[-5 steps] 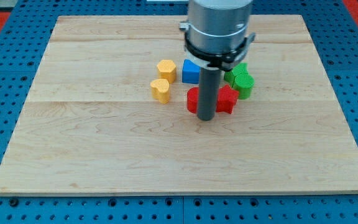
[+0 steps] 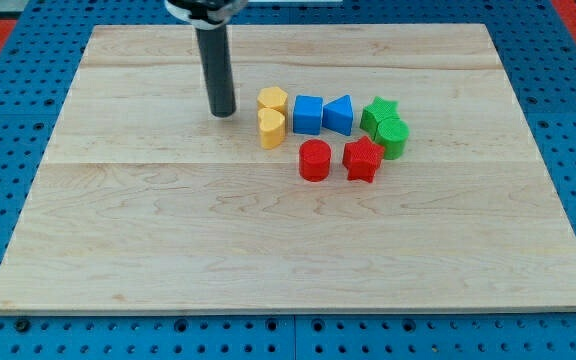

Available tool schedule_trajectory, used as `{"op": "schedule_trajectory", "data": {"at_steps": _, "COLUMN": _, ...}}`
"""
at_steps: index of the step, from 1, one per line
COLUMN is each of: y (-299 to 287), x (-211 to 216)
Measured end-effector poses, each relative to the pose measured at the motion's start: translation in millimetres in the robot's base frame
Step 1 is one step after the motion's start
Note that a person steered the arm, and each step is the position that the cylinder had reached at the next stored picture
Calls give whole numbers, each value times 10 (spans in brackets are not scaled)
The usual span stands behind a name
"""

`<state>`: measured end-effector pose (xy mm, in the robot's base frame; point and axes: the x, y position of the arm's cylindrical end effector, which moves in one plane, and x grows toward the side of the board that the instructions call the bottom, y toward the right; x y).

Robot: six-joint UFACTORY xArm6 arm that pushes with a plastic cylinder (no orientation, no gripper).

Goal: Adjust the yellow blocks at center of the board

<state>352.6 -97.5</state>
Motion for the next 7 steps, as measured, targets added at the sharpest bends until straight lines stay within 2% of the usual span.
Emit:
{"op": "schedule_trajectory", "data": {"at_steps": 2, "y": 597, "x": -605}}
{"op": "schedule_trajectory", "data": {"at_steps": 4, "y": 597, "x": -144}}
{"op": "schedule_trajectory", "data": {"at_steps": 7, "y": 578, "x": -370}}
